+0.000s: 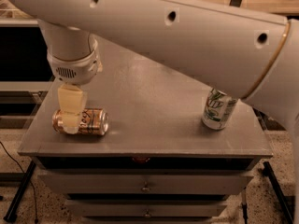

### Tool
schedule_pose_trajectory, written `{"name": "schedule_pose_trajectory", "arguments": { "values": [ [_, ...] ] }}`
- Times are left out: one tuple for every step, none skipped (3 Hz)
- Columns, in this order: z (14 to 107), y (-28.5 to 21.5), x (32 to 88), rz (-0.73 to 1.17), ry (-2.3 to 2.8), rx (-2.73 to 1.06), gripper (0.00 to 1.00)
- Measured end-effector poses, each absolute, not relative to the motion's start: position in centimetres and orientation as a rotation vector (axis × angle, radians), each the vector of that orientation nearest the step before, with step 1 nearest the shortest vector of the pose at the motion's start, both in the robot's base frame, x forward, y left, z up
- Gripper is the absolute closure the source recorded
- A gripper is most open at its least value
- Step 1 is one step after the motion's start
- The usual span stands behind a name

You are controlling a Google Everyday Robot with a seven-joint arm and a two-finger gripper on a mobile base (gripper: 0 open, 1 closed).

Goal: Place orange can upright

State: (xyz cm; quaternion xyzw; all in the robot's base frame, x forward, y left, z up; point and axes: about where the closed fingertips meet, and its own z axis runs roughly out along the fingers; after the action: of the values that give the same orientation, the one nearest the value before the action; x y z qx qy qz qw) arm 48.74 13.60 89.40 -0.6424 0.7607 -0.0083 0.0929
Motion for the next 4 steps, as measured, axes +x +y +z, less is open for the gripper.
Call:
{"name": "schedule_pose_trajectory", "arguments": {
  "values": [
    [88.5,14.2,48.3,-0.009,2.250,-1.901,0.00],
    [85.7,16.1,48.6,0.012,2.223,-1.926,0.00],
    [85.7,16.7,48.4,0.008,2.216,-1.928,0.00],
    [85.6,17.7,48.1,0.012,2.202,-1.943,0.18]
  ]
}}
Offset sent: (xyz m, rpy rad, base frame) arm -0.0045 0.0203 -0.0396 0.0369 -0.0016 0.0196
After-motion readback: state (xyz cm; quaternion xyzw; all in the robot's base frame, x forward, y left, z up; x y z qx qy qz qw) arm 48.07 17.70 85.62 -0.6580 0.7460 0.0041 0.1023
